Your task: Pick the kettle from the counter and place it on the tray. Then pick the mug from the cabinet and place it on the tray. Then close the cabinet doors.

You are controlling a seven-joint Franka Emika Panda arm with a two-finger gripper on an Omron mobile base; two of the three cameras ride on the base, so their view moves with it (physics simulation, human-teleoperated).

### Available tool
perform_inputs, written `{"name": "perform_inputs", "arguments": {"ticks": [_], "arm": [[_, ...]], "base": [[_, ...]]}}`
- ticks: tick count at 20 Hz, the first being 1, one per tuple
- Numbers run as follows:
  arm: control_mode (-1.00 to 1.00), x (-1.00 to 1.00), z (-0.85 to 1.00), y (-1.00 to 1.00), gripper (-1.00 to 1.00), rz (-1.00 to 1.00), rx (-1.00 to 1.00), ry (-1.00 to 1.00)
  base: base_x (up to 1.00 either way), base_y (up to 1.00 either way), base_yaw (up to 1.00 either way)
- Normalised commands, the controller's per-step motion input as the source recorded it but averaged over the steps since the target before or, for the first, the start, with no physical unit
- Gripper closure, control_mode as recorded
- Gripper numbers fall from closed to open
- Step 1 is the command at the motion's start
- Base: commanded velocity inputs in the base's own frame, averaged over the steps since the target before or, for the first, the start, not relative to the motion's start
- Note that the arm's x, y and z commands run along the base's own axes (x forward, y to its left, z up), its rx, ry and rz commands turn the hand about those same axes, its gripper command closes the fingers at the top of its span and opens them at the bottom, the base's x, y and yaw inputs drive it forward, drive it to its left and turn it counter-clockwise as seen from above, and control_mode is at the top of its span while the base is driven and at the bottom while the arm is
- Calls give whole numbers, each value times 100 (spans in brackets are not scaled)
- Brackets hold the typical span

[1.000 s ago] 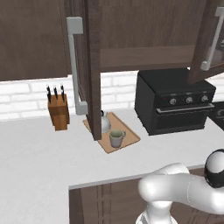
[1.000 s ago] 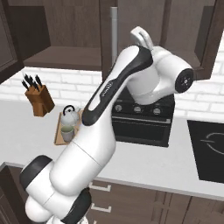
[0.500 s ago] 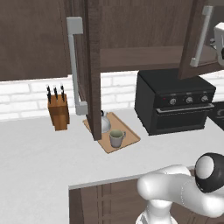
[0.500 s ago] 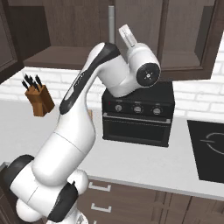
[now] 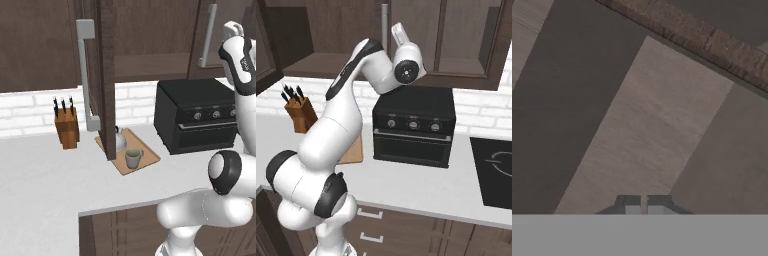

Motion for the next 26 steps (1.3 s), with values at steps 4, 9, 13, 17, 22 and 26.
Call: {"name": "perform_inputs", "arguments": {"ticks": [4, 9, 13, 17, 22, 26], "arm": [[-100, 94, 0, 0, 100, 0, 9, 2], [-100, 88, -4, 0, 100, 0, 8, 0], [-100, 59, -9, 0, 100, 0, 7, 0], [-100, 2, 0, 0, 100, 0, 1, 0], [-100, -45, 4, 0, 100, 0, 0, 0], [-100, -81, 15, 1, 100, 0, 0, 1]], "base": [[0, 0, 0], [0, 0, 0], [0, 0, 0], [0, 0, 0], [0, 0, 0], [0, 0, 0]]}}
